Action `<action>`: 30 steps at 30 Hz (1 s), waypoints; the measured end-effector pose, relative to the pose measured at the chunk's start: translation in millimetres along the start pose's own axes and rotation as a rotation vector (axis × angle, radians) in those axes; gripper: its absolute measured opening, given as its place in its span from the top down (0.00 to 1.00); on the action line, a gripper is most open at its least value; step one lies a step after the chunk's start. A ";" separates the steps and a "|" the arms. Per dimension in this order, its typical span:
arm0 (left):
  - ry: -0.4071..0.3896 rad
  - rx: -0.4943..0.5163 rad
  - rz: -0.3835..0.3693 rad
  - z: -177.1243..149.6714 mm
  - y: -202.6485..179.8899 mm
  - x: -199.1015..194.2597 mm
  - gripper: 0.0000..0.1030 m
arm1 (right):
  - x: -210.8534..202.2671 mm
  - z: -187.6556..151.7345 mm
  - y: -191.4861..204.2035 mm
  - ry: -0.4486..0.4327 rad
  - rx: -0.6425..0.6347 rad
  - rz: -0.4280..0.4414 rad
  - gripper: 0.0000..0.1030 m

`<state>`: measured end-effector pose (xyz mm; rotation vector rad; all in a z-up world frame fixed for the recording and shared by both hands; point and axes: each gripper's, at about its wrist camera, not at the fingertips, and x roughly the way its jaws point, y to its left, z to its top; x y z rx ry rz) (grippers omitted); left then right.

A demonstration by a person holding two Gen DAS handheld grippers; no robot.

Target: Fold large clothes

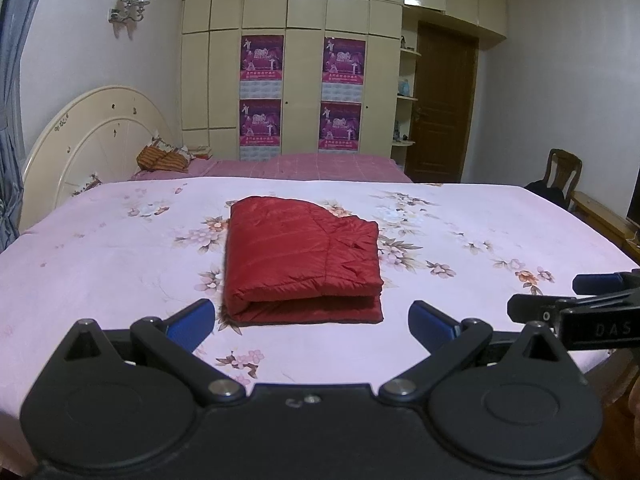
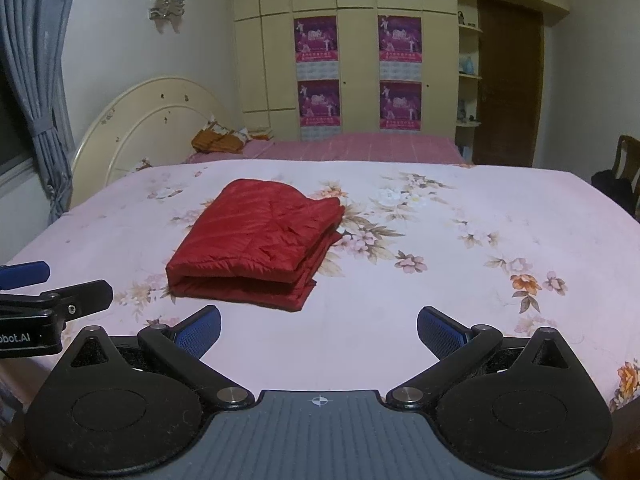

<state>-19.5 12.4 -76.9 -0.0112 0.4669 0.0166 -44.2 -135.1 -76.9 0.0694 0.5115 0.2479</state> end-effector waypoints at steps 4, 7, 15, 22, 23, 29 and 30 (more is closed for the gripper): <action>0.001 0.001 -0.002 0.2 -0.1 0.0 0.00 | 0.0 0.1 -1.2 -0.001 0.001 0.001 0.00; 0.000 0.001 -0.001 0.3 -0.4 -0.1 0.00 | 0.0 0.1 -1.1 -0.001 0.000 0.002 0.00; -0.002 0.000 -0.002 0.5 0.0 -0.1 0.00 | -0.1 0.8 -1.6 -0.003 -0.001 0.001 0.00; -0.005 -0.002 -0.003 1.5 1.7 0.4 0.00 | -1.8 1.8 2.9 -0.004 -0.008 0.002 0.00; -0.005 -0.002 -0.004 1.8 2.1 0.9 0.00 | -1.4 1.8 3.6 -0.004 -0.010 0.001 0.00; -0.005 0.000 -0.005 1.9 2.7 1.0 0.00 | -1.2 1.8 6.0 -0.004 -0.010 0.001 0.00; -0.005 -0.001 -0.004 1.7 2.4 0.8 0.00 | -1.1 1.8 6.4 -0.003 -0.011 0.000 0.00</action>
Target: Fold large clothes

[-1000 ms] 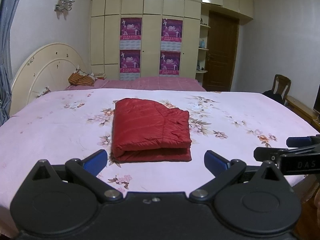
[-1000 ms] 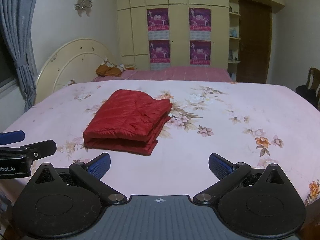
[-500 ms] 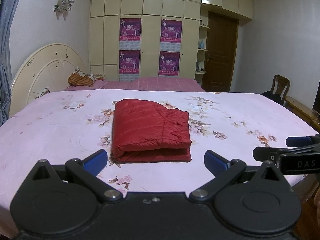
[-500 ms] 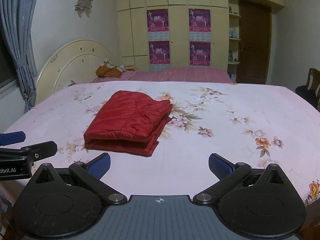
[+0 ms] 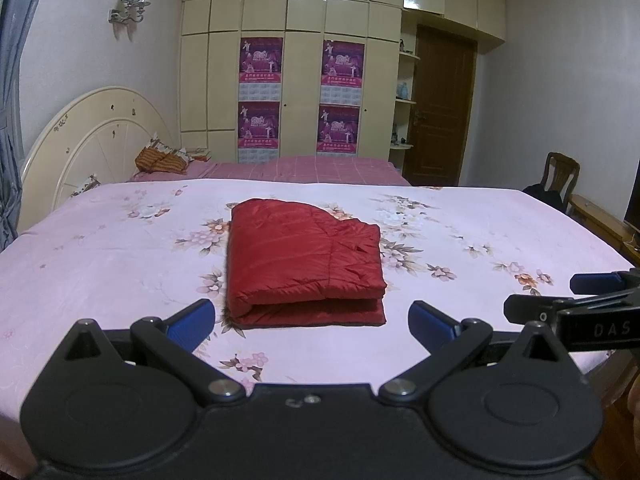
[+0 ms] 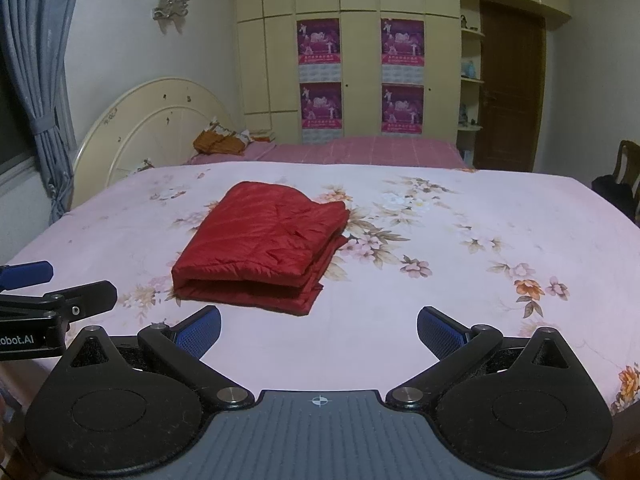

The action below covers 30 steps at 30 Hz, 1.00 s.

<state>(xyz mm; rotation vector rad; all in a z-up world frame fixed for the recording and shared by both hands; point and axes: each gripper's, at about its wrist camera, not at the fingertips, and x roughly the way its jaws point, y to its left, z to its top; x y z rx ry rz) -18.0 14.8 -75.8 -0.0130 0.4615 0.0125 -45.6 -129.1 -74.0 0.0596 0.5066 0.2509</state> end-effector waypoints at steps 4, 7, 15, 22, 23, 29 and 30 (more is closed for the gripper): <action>-0.002 0.000 -0.002 1.5 2.5 1.4 0.00 | 1.0 0.4 0.7 -0.002 -0.002 0.000 0.00; -0.002 0.001 -0.002 1.4 3.1 1.5 0.00 | 0.9 0.4 0.4 -0.001 -0.002 0.000 0.00; -0.002 0.000 -0.001 1.4 2.8 1.8 0.00 | 2.2 1.3 0.4 -0.001 -0.004 -0.001 0.00; -0.002 0.000 0.000 1.5 5.7 3.4 0.00 | 3.2 2.5 0.4 -0.001 -0.005 0.000 0.00; 0.000 0.001 0.001 1.9 6.1 3.9 0.00 | 3.4 2.8 0.1 -0.002 -0.007 0.002 0.00; 0.002 0.003 -0.007 1.3 8.3 5.4 0.00 | 5.0 4.6 -2.3 -0.006 -0.005 0.004 0.00; 0.002 0.005 -0.008 0.9 8.7 5.8 0.00 | 5.1 4.7 -2.8 -0.006 -0.004 0.006 0.00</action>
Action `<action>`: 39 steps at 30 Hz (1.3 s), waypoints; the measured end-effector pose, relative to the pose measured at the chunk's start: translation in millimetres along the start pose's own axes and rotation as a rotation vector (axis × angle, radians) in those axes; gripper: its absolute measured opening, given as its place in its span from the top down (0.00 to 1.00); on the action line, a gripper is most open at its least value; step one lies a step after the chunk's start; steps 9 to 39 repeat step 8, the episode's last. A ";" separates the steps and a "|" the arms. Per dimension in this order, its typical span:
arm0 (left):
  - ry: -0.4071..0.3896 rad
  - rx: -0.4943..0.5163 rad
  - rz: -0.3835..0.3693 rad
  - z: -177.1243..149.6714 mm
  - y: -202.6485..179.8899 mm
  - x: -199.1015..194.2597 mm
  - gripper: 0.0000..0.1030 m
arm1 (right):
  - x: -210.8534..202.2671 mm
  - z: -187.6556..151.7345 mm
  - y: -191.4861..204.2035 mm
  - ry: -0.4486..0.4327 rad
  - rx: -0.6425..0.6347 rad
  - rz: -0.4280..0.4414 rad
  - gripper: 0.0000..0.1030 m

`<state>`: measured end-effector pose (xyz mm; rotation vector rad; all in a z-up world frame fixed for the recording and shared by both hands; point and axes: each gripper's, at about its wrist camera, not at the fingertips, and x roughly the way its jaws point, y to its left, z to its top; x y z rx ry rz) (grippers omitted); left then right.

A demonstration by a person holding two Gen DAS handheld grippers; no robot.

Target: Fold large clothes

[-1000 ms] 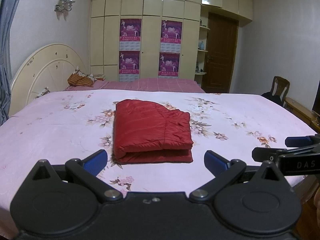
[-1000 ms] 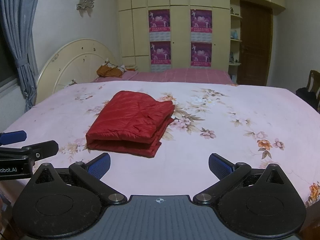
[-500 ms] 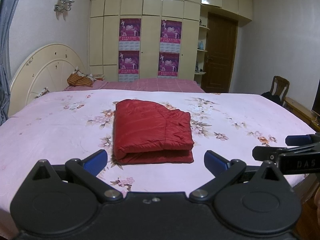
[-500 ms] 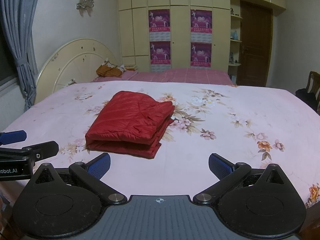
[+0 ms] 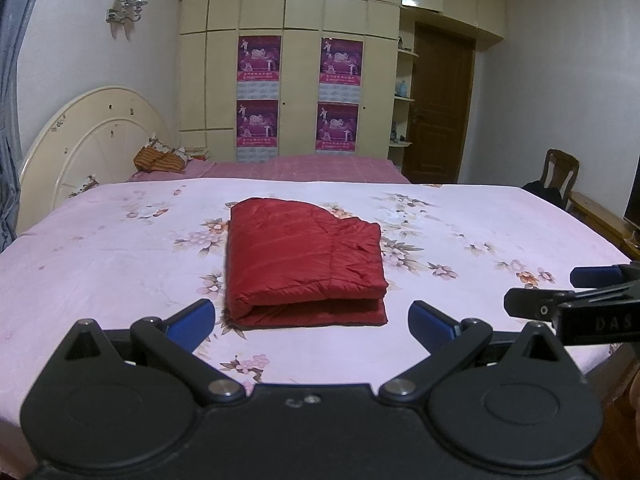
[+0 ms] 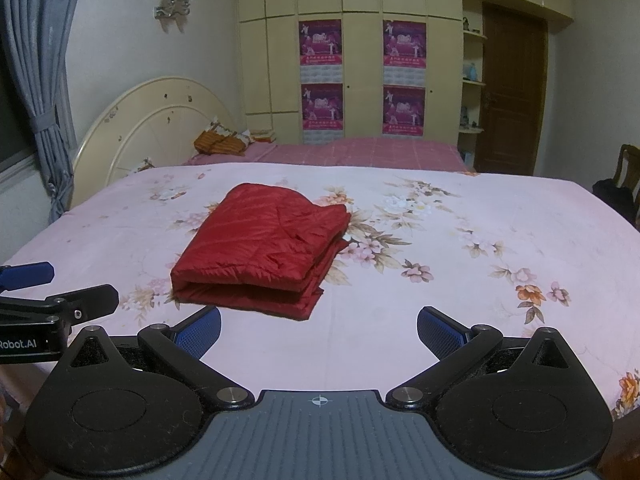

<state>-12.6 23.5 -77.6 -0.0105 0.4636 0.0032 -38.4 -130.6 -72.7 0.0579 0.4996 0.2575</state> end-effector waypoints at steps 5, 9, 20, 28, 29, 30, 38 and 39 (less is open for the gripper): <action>0.004 0.012 -0.008 -0.8 2.6 2.9 0.04 | 0.1 -0.1 -0.9 -0.001 0.000 0.002 0.00; 0.011 0.012 -0.003 -1.8 2.8 3.5 0.03 | -0.1 -0.2 -1.5 0.000 -0.001 0.008 0.00; 0.011 0.012 -0.003 -1.8 2.8 3.5 0.03 | -0.1 -0.2 -1.5 0.000 -0.001 0.008 0.00; 0.011 0.012 -0.003 -1.8 2.8 3.5 0.03 | -0.1 -0.2 -1.5 0.000 -0.001 0.008 0.00; 0.011 0.012 -0.003 -1.8 2.8 3.5 0.03 | -0.1 -0.2 -1.5 0.000 -0.001 0.008 0.00; 0.011 0.012 -0.003 -1.8 2.8 3.5 0.03 | -0.1 -0.2 -1.5 0.000 -0.001 0.008 0.00; 0.011 0.012 -0.003 -1.8 2.8 3.5 0.03 | -0.1 -0.2 -1.5 0.000 -0.001 0.008 0.00; 0.011 0.012 -0.003 -1.8 2.8 3.5 0.03 | -0.1 -0.2 -1.5 0.000 -0.001 0.008 0.00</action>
